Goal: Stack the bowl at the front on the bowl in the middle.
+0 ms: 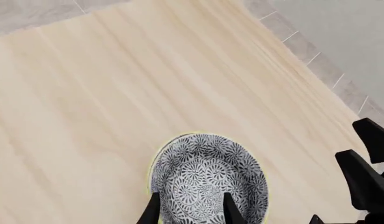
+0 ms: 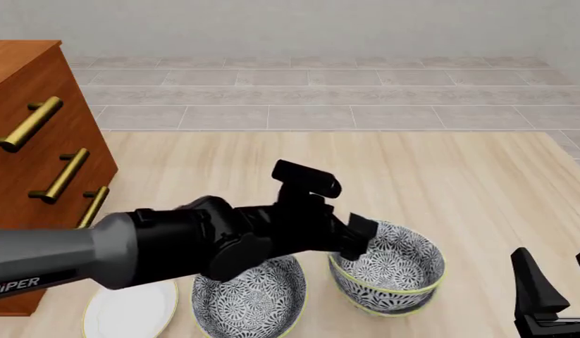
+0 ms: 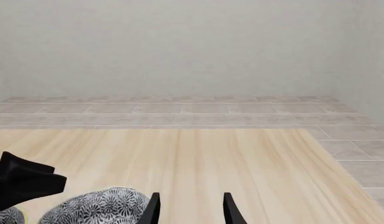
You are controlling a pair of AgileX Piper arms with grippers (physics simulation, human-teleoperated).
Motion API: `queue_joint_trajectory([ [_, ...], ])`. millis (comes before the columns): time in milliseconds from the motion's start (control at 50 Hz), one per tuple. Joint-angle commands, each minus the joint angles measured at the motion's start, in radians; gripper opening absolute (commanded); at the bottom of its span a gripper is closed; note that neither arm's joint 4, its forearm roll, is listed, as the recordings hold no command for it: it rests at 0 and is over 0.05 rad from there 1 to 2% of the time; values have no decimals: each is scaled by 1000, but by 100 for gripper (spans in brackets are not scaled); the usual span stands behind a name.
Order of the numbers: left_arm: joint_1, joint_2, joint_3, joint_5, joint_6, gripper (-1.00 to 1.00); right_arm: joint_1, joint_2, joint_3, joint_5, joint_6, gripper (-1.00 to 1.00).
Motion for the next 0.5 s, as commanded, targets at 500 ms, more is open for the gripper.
queue_joint_trajectory([
  [500, 66, -384, 205, 84, 6, 100, 1, 1, 2, -2, -1, 100],
])
